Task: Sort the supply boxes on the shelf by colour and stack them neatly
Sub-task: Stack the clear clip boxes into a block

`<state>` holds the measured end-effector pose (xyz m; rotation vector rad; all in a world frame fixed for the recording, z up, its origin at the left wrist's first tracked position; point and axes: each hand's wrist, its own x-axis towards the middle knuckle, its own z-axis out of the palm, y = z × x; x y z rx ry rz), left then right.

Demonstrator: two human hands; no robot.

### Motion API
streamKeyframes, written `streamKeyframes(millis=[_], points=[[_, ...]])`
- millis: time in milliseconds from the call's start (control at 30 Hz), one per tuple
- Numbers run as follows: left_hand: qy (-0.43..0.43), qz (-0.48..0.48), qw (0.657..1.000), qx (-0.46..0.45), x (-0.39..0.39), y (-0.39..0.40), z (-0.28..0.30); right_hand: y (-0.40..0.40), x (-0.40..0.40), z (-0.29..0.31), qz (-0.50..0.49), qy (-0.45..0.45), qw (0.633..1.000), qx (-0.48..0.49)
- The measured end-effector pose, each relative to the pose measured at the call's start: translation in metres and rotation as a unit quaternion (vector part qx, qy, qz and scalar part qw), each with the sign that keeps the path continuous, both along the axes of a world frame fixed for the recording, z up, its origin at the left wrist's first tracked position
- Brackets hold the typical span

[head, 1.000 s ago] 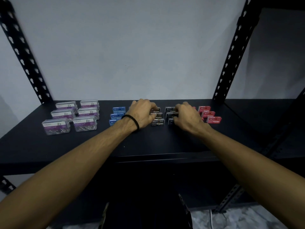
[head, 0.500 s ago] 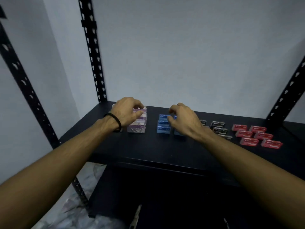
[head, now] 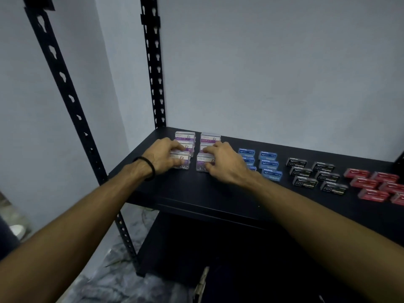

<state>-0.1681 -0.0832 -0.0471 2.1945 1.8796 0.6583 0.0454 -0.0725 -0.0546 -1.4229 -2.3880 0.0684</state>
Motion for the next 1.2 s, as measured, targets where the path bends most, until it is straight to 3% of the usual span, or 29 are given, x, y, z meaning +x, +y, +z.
streamKeyframes(millis=[633, 1200], points=[[-0.079, -0.004, 0.997, -0.018, -0.003, 0.016, -0.014, 0.008, -0.004, 0.000, 0.007, 0.026, 0.998, -0.048], [-0.090, -0.041, 0.995, -0.035, 0.010, -0.006, -0.009, -0.013, 0.007, -0.001, 0.010, 0.027, 0.998, -0.051]])
